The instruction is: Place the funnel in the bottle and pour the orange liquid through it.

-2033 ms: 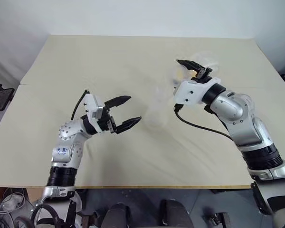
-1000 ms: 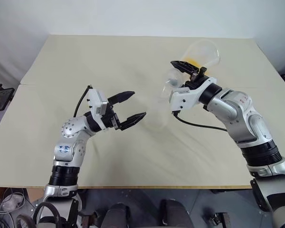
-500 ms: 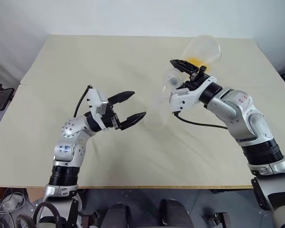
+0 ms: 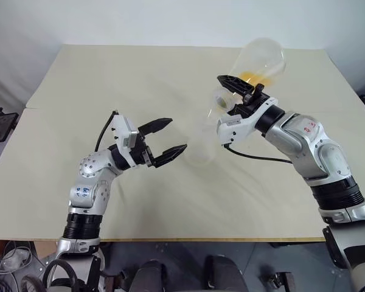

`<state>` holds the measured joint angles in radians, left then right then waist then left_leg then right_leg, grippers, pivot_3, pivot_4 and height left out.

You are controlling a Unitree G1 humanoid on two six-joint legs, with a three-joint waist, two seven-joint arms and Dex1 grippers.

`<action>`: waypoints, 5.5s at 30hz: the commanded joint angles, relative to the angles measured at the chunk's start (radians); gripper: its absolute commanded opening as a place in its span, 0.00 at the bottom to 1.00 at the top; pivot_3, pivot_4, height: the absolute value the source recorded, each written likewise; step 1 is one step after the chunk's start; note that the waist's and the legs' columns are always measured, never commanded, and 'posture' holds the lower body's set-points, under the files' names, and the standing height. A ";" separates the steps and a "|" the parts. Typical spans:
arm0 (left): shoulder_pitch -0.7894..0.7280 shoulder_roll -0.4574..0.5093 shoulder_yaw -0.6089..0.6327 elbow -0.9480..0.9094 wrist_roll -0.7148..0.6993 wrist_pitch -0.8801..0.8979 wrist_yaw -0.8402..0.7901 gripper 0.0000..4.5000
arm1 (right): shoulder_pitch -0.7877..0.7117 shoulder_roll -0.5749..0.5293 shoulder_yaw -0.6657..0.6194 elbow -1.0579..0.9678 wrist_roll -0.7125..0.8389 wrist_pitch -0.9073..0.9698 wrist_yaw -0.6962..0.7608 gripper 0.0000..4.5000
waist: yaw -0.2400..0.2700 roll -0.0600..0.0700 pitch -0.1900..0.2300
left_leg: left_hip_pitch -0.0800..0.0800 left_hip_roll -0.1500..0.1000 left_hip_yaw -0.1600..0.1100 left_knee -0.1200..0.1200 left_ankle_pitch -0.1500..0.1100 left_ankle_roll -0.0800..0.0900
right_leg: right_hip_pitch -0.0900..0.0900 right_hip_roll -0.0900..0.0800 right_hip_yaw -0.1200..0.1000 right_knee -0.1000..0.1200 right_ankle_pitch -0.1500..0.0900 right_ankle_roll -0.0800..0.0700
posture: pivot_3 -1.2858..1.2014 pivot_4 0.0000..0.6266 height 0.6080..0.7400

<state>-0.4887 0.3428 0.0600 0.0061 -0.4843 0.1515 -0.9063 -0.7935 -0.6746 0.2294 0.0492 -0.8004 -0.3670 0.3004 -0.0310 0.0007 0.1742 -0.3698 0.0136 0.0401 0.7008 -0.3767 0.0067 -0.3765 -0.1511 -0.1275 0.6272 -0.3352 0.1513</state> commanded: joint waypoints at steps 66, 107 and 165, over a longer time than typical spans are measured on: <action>0.048 -0.020 0.013 -0.035 -0.016 -0.059 -0.007 1.00 | -0.050 -0.025 -0.003 0.010 -0.109 -0.044 -0.128 0.55 | 0.000 0.000 0.000 | 0.000 0.000 0.000 0.000 0.000 0.000 | 0.000 0.000 0.000 0.000 0.000 0.000 | 0.52 0.24 1.00; 0.054 0.016 0.052 -0.090 -0.034 -0.014 0.014 1.00 | -0.061 -0.029 0.015 0.017 -0.131 -0.047 -0.168 0.55 | -0.002 0.000 0.000 | 0.000 0.000 0.000 0.000 0.000 0.000 | 0.000 0.000 0.000 0.000 0.000 0.000 | 0.52 0.24 1.00; 0.116 0.074 0.077 -0.143 -0.059 0.029 0.009 1.00 | -0.033 -0.036 0.023 0.006 -0.182 -0.070 -0.223 0.55 | -0.003 0.000 0.000 | 0.000 0.000 0.000 0.000 0.000 0.000 | 0.000 0.000 0.001 0.000 0.000 0.000 | 0.52 0.24 1.00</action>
<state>-0.3825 0.4070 0.1190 -0.1077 -0.5179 0.1903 -0.8887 -0.8093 -0.6985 0.2718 0.0868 -0.9928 -0.4387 0.0935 -0.0335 0.0008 0.1743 -0.3696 0.0139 0.0401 0.7004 -0.3767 0.0066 -0.3765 -0.1509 -0.1268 0.6270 -0.3353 0.1512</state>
